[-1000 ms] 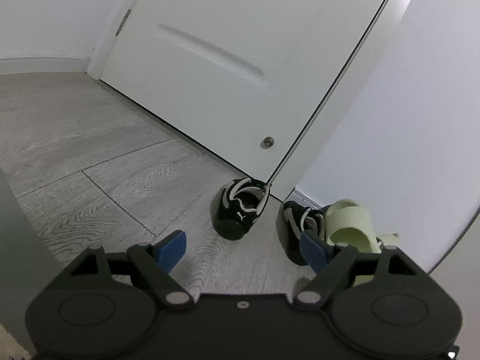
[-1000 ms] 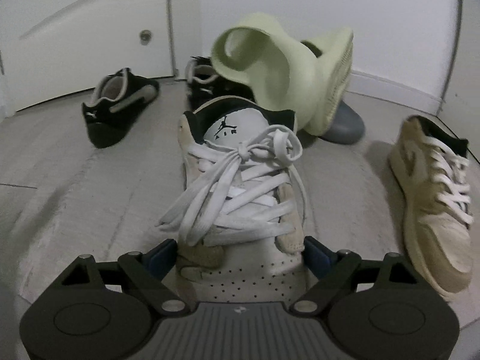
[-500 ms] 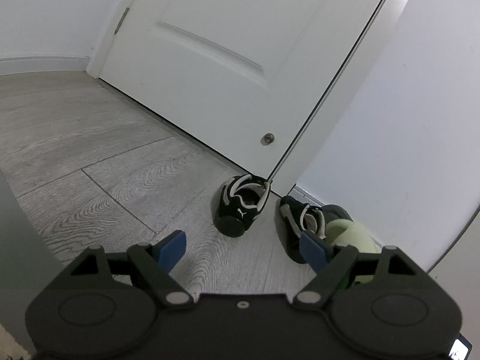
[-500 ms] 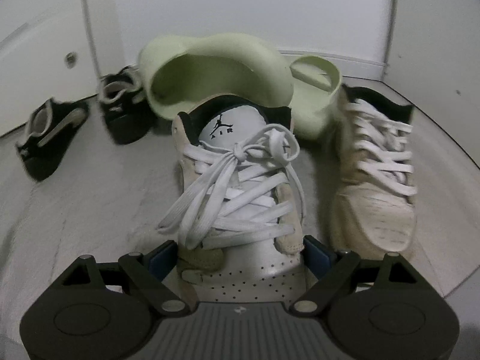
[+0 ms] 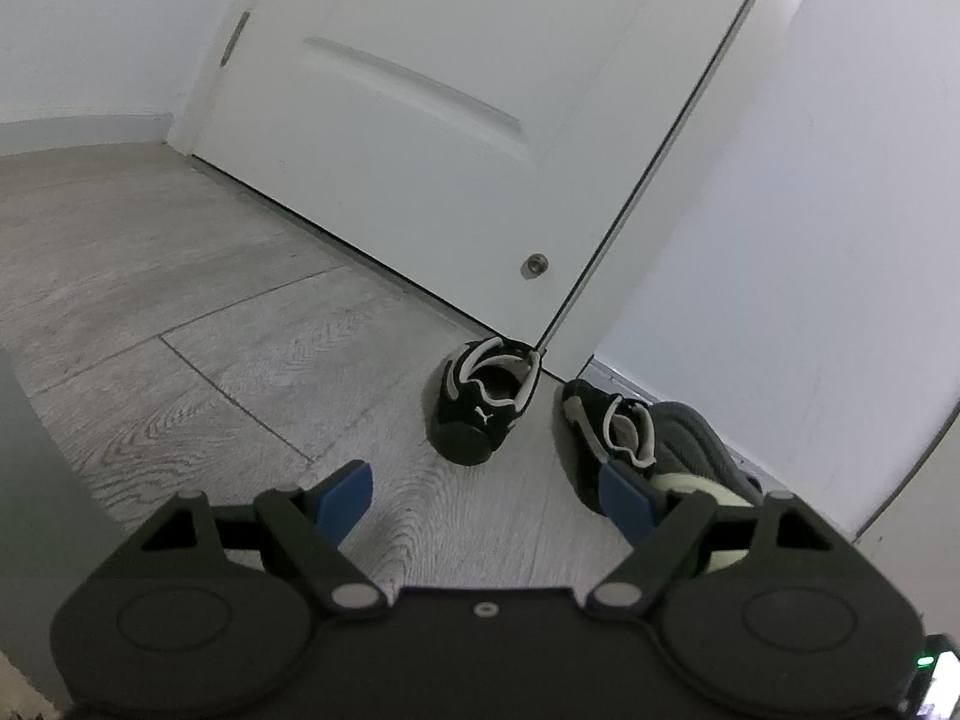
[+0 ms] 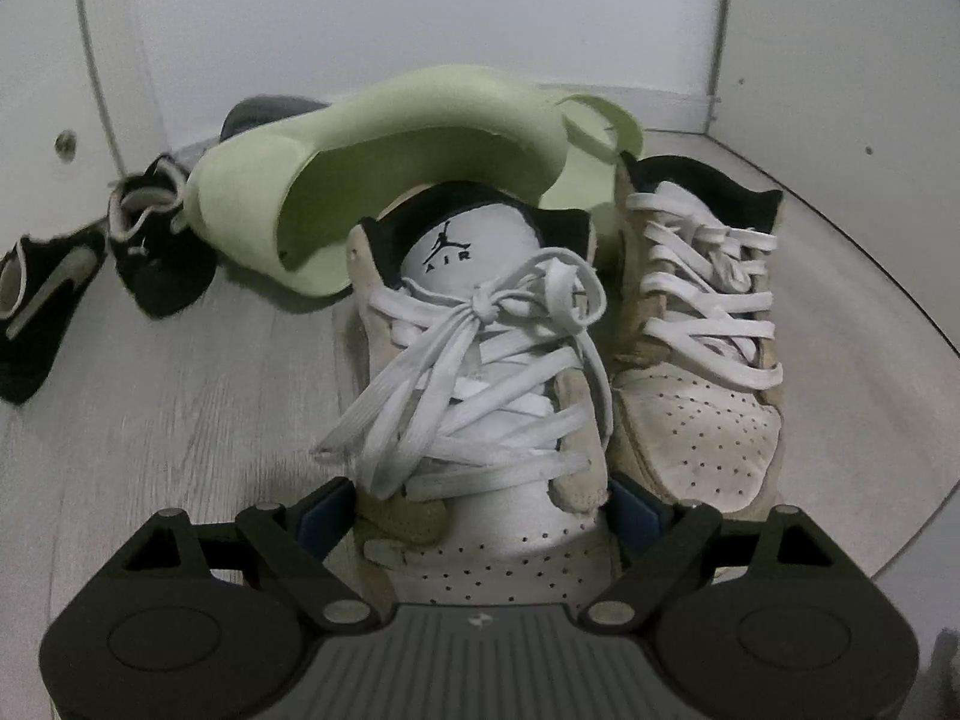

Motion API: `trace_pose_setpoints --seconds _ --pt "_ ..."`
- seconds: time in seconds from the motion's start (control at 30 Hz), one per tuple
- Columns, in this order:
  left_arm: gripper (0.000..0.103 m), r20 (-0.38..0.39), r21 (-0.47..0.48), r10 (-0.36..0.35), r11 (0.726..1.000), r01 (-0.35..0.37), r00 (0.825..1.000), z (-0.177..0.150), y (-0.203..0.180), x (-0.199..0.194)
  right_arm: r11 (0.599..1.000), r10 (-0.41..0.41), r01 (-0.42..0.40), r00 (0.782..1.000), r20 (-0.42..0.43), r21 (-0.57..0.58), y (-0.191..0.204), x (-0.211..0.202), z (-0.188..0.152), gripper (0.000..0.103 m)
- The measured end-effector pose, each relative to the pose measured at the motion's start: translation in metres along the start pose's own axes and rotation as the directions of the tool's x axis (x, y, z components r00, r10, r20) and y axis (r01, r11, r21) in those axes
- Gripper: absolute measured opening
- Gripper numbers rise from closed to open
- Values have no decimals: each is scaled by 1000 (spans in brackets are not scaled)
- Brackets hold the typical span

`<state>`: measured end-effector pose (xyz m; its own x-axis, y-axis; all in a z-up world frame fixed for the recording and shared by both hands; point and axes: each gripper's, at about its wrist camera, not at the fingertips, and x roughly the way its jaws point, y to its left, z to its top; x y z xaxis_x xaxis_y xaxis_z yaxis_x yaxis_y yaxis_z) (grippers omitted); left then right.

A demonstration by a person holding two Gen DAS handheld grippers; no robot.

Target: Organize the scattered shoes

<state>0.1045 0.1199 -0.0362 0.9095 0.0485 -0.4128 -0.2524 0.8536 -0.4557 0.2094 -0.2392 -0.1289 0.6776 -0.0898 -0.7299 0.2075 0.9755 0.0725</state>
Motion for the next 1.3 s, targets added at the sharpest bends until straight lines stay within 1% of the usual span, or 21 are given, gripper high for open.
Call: trace_pose_setpoints --seconds 0.13,0.2,0.27,0.3,0.37,0.4,0.43,0.47,0.5,0.53,0.7,0.73,0.77,0.8,0.87,0.97,1.03,1.1,1.13,1.27,1.3 --pt "84 -9 38 -19 999 19 1000 0 -6 -1 995 82 -83 996 23 50 -14 -35 -4 92" --pt "84 -14 63 -51 997 52 999 4 -12 -2 988 149 -151 988 50 43 -18 -56 -7 98" --pt "84 0 106 -61 992 61 998 6 -19 -2 981 193 -195 978 85 20 -20 -72 -7 100" --pt "84 24 166 -64 984 59 998 7 -27 -1 975 222 -223 969 112 -2 -19 -82 -5 101" --pt "84 63 338 -72 940 47 995 12 -49 4 956 293 -290 939 178 -42 -15 -104 6 103" --pt "84 67 383 -79 922 48 995 13 -55 5 952 305 -304 932 196 -36 -13 -107 11 103" --pt "84 72 454 -99 889 56 992 16 -65 9 947 318 -319 923 215 -27 -12 -110 17 103" --pt "84 73 477 -107 877 59 992 17 -69 10 938 336 -346 908 251 -4 -6 -114 28 103" --pt "84 78 527 -124 847 65 989 21 -76 17 928 353 -373 890 287 16 -1 -117 39 103" --pt "84 78 542 -129 837 66 989 22 -79 19 920 368 -391 875 315 13 6 -117 48 103" --pt "83 27 571 -120 817 83 992 23 -81 70 917 398 -372 837 375 -141 49 -98 88 103" --pt "83 10 583 -122 807 94 992 21 -80 81 913 408 -365 825 390 -182 59 -89 94 103" --pt "83 -28 621 -119 776 111 992 14 -80 102 913 408 -363 823 394 -188 60 -86 94 103" --pt "83 -47 641 -115 758 118 992 10 -80 113 913 407 -357 818 406 -198 59 -77 89 103" --pt "81 -73 661 -104 740 126 992 6 -79 134 913 406 -344 808 427 -217 58 -60 80 102" --pt "80 -94 674 -91 727 131 991 6 -78 162 912 407 -337 811 421 -232 51 -43 69 91" --pt "80 -78 703 -86 702 116 993 11 -81 177 911 407 -325 809 425 -253 53 -43 71 83" --pt "80 -77 736 -76 669 108 994 14 -83 198 904 421 -323 784 456 -280 54 -40 77 82" --pt "80 -79 740 -74 663 108 994 15 -83 203 900 429 -324 772 469 -290 54 -38 79 82" --pt "80 -153 647 -47 750 136 987 18 -62 234 883 469 -416 771 431 -217 43 -21 82 82" --pt "80 -169 631 -42 763 141 985 18 -58 237 876 481 -435 771 417 -206 41 -17 81 82"
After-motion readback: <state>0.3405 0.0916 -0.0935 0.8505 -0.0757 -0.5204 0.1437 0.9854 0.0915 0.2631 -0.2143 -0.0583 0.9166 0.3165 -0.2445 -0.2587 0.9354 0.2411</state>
